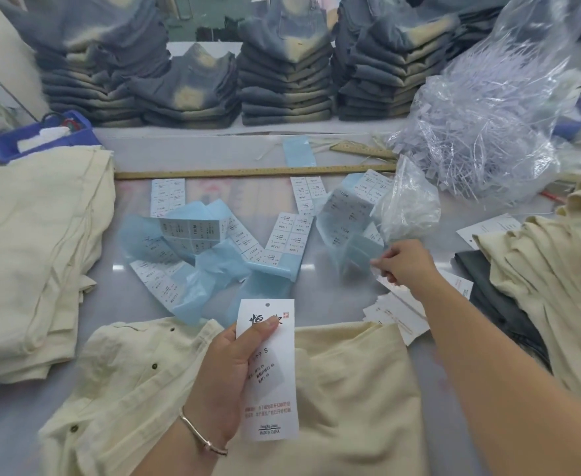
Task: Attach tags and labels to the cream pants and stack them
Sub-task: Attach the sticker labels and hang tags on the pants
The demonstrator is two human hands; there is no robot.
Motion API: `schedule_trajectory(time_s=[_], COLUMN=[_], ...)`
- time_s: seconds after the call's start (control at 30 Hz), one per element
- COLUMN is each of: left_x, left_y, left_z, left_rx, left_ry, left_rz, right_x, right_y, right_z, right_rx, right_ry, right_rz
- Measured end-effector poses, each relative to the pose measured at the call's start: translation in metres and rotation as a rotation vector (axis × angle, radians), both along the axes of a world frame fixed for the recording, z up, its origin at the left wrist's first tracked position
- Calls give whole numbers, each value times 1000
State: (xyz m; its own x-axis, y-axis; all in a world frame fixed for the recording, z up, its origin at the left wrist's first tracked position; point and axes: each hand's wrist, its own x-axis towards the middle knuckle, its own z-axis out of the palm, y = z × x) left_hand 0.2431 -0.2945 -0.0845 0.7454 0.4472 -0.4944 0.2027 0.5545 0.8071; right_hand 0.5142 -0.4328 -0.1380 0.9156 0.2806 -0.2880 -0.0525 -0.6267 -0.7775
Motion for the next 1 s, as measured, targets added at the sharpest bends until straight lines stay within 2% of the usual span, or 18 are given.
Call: schedule_trajectory(time_s=[0.07, 0.13, 0.2, 0.33, 0.43, 0.67, 0.87, 1.0], left_x=[-9, -18, -27, -48, -62, -90, -102, -112], left_y=[-2, -2, -1, 2, 4, 4, 15, 27], left_z=[5, 11, 17, 31, 37, 37, 40, 43], left_rx=[0, -10, -24, -36, -18, -12, 45, 173], left_ry=[-24, -47, -66, -114, -151, -355, -350, -309], left_rz=[-12, -17, -15, 0, -22, -187, -195, -200], right_x=[-7, -19, -42, -105, -155, -245, -272, -282], right_y=[-6, -9, -9, -8, -8, 2, 17, 21], right_z=[17, 36, 58, 98, 116, 119, 113, 119], right_rx=[123, 347, 535, 752, 849, 856, 690, 600], right_ry=[178, 420, 571, 652, 632, 541, 453, 428], right_rz=[-35, -35, -6, 119, 115, 121, 171, 225])
